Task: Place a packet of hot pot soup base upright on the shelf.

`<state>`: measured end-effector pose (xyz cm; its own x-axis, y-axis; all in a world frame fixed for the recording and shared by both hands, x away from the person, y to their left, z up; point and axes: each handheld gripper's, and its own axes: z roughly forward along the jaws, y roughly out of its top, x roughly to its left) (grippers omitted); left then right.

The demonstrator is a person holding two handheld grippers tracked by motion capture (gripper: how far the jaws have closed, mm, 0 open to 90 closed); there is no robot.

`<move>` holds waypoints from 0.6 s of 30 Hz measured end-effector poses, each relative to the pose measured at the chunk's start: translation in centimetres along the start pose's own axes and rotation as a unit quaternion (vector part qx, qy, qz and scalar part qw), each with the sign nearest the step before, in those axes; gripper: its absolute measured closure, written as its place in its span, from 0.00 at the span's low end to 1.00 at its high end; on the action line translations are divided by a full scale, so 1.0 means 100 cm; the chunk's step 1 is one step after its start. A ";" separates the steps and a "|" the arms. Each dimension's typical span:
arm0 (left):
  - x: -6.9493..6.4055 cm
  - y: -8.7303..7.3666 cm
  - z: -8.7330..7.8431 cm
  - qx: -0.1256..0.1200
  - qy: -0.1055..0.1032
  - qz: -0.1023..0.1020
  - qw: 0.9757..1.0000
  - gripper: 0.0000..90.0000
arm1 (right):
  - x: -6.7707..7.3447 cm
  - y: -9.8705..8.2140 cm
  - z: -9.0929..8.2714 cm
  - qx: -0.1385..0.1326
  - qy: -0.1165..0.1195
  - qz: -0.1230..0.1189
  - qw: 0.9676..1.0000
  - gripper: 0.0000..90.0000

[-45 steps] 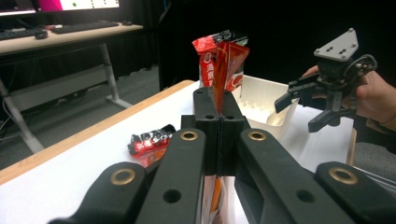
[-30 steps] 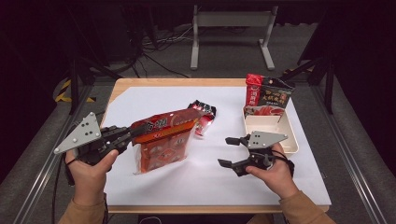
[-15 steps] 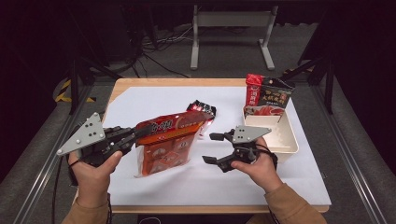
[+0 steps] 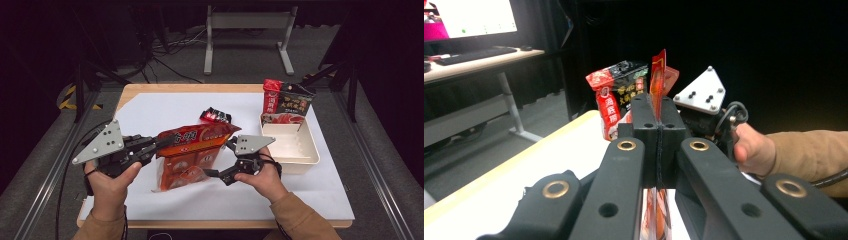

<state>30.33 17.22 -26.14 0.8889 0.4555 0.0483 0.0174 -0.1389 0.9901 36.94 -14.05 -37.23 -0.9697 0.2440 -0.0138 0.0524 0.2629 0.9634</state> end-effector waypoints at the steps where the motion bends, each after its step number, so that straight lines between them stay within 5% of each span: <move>1: 0.000 0.000 0.001 0.000 -0.002 0.000 1.000 1.00 | 0.000 0.000 0.002 -0.002 0.004 -0.005 1.000 0.18; 10: -0.002 -0.001 0.005 0.003 -0.008 0.003 1.000 1.00 | 0.000 -0.006 0.014 0.004 0.023 -0.020 1.000 0.20; 18: -0.002 -0.004 0.005 0.006 -0.007 -0.001 1.000 1.00 | 0.012 -0.005 0.016 0.032 0.062 -0.023 0.997 0.63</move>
<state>30.39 16.80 -26.60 0.8953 0.4432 0.0448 0.0243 -0.1491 0.9885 36.11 -12.42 -38.13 -0.9933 0.1138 -0.0201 0.0189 0.3318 0.9432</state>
